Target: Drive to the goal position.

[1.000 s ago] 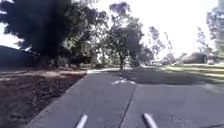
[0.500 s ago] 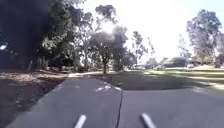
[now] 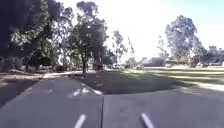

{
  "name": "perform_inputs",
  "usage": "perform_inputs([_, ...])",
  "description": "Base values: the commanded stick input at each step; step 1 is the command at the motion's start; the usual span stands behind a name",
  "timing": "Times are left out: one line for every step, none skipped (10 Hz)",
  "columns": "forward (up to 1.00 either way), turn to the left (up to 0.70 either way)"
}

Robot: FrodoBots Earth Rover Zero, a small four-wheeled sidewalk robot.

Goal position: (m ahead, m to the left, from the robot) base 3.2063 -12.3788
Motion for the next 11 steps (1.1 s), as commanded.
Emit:
perform_inputs([0.00,-1.00])
perform_inputs([0.00,-1.00])
perform_inputs([0.00,-1.00])
perform_inputs([0.00,-1.00])
perform_inputs([0.00,-1.00])
perform_inputs([0.00,-1.00])
perform_inputs([0.00,-1.00])
perform_inputs([0.00,-1.00])
perform_inputs([0.00,-1.00])
perform_inputs([0.00,-1.00])
perform_inputs([1.00,-0.27])
